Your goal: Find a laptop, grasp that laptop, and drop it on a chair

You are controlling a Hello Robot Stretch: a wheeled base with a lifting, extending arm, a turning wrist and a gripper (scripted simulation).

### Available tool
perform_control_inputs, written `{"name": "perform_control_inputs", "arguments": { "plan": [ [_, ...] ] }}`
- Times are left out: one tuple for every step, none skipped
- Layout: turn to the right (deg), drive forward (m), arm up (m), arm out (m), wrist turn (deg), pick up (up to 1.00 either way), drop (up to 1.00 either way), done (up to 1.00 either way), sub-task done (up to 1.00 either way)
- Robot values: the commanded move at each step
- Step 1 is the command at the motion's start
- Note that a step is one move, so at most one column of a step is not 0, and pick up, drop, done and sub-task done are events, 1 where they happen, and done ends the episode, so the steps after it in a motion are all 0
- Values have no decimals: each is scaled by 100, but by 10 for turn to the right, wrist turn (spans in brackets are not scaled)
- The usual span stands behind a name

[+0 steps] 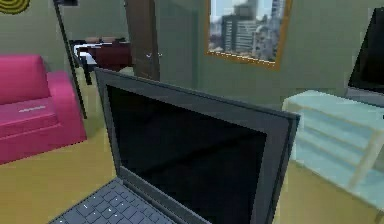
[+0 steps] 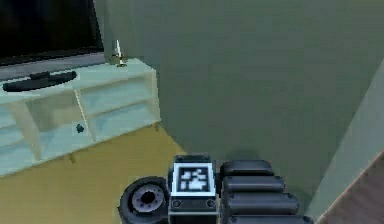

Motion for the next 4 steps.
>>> {"name": "perform_control_inputs", "arguments": {
  "plan": [
    [-330,0,0,0,0,0,0,0,0],
    [0,75,0,0,0,0,0,0,0],
    [-450,0,0,0,0,0,0,0,0],
    [-120,0,0,0,0,0,0,0,0]
  ]
}}
